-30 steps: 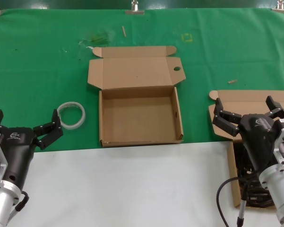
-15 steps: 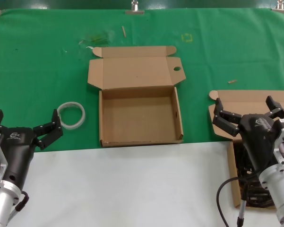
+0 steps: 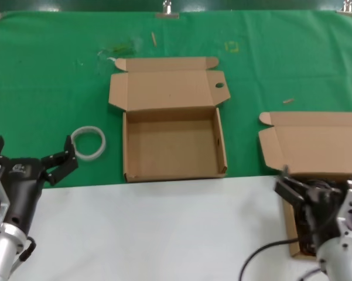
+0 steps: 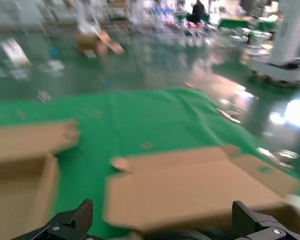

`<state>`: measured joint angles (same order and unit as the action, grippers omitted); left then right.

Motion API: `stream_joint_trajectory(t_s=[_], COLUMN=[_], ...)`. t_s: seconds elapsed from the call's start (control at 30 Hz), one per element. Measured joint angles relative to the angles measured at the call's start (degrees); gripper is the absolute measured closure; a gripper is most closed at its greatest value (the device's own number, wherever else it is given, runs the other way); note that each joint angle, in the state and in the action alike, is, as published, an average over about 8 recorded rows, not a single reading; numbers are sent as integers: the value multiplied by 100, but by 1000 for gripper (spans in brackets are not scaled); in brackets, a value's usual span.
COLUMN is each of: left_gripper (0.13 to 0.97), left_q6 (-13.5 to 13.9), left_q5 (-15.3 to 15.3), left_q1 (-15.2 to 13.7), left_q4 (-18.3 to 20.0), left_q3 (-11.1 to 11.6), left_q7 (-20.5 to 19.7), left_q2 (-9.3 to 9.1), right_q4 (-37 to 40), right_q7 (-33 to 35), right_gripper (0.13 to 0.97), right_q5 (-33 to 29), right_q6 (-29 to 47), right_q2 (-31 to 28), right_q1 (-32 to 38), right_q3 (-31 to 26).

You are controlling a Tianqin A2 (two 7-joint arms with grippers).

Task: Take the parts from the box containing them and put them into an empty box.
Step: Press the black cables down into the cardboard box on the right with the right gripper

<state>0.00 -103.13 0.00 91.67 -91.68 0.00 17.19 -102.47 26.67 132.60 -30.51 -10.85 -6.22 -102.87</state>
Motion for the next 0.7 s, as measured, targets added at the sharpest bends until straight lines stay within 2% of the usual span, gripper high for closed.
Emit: stream_joint_trajectory(t_s=[0.17, 0.33, 0.5, 0.7], left_gripper=[132, 132, 132, 132], left_q6=[0, 0, 0, 0], left_q5=[0, 0, 0, 0], left_q1=[0, 0, 0, 0], left_q4=[0, 0, 0, 0], left_q3=[0, 0, 0, 0], left_q7=[0, 0, 0, 0], left_q2=[0, 0, 0, 0], right_q4=[-425, -515, -247, 386], right_q7=[1197, 2370, 3538, 5044], right_gripper=[129, 129, 129, 129], right_q5=[561, 950, 1378, 1925], right_q6=[-1160, -2323, -3371, -4289], right_q2=[1, 2, 3, 4], right_q1=[-38, 311, 924, 1814], right_q3=[29, -2, -127, -287])
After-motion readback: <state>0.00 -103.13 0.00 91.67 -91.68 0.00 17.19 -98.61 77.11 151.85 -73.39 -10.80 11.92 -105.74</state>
